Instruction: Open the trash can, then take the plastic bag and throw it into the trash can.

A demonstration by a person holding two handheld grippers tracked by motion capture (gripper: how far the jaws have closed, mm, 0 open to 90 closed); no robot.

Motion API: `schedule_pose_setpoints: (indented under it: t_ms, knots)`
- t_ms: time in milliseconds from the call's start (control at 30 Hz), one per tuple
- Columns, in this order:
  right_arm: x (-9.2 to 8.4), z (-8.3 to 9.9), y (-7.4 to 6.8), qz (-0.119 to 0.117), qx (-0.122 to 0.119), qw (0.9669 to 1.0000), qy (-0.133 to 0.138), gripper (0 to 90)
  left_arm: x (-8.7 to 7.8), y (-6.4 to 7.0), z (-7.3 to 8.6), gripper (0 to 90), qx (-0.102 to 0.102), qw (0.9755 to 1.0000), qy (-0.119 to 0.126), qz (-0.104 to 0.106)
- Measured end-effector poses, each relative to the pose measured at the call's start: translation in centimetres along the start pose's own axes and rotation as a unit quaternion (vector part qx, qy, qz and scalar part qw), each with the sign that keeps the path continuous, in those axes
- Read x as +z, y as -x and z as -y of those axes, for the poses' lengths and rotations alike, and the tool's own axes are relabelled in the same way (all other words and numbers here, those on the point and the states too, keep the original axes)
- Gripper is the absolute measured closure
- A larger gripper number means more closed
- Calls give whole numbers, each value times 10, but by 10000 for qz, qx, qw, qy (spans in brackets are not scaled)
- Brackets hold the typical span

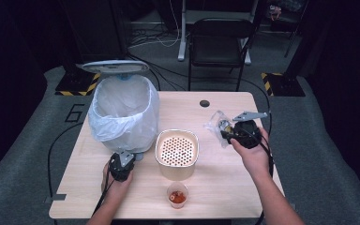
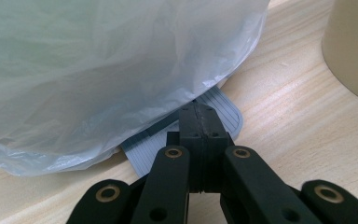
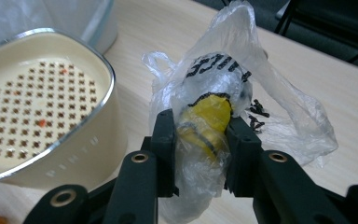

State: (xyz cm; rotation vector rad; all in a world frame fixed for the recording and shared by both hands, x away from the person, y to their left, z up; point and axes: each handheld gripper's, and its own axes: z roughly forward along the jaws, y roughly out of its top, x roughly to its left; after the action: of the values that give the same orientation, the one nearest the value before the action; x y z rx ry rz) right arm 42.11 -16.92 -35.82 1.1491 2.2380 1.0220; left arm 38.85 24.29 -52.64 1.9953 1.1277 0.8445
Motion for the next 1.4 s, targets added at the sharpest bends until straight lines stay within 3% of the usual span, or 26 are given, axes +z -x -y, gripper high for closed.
schedule_pose_setpoints:
  t_ms: [67,233,567,867,1033,1167,1300,1400]
  knots:
    - [-6,-9,-2,-46,46,9999,91,692,0,0,0,900,-1,10000,0,2]
    - [-15,-30,-9,-198,-177,9994,225,694,0,0,0,900,-19,10000,26,4]
    - [-14,-66,-35,-548,-492,9970,255,694,0,-1,0,900,-83,9999,6,59]
    - [-2,-93,-63,-938,-756,9921,345,698,0,-1,0,900,-35,10000,30,12]
    - [4,-110,-80,-1110,-887,9891,396,698,0,1,1,900,-162,9998,30,63]
    - [7,-124,-94,-1248,-1018,9858,471,698,0,-1,0,900,-5,10000,36,-9]
    - [10,-138,-110,-1316,-1211,9825,528,698,0,-2,0,900,-8,10000,26,0]
    - [11,-146,-120,-1343,-1208,9823,505,697,0,-1,0,900,30,10000,40,-36]
